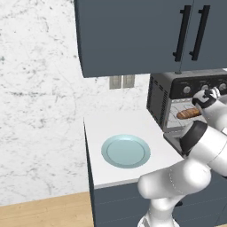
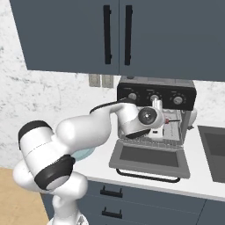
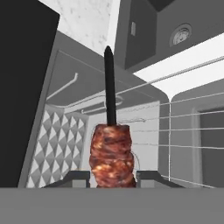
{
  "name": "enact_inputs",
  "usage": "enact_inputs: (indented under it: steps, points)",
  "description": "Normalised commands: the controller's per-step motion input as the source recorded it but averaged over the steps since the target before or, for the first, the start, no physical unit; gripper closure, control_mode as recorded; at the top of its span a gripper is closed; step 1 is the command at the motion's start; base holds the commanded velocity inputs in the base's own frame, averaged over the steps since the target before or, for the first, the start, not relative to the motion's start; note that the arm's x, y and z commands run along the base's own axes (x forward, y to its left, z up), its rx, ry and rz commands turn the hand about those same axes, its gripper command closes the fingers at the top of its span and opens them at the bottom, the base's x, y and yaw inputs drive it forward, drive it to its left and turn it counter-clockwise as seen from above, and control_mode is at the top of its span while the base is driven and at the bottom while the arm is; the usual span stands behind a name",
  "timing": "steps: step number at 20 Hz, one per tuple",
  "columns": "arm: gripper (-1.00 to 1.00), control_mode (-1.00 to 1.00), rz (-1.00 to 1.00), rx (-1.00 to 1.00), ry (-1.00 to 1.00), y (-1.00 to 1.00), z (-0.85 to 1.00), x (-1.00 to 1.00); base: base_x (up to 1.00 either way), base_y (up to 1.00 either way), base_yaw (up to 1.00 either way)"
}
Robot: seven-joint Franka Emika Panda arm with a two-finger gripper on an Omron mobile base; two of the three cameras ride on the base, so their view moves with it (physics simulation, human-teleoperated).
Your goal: Pick up the kebab skewer and baguette bread, and place them inside the toaster oven. Close the toaster oven door and start by setting the timer.
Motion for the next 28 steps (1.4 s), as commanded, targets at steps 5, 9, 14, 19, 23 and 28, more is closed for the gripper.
enact_inputs:
  steps: [5,9,14,19,23,28]
  points:
    - [1.00,-1.00,0.00,0.00,0.12,0.00,-0.04,0.00,0.00,0.00,0.00]
    - [1.00,-1.00,0.00,0.00,0.09,0.01,-0.04,-0.01,0.00,0.00,0.00]
    - [1.00,-1.00,0.00,0.00,0.01,0.07,0.00,-0.04,0.00,0.00,0.00]
    - [-1.00,-1.00,0.00,0.00,0.00,0.09,0.00,0.00,0.00,0.00,0.00]
    - [-1.00,-1.00,0.00,0.00,0.00,0.00,0.00,0.00,0.00,0.00,0.00]
    - [-1.00,-1.00,0.00,0.00,0.00,0.00,0.00,0.00,0.00,0.00,0.00]
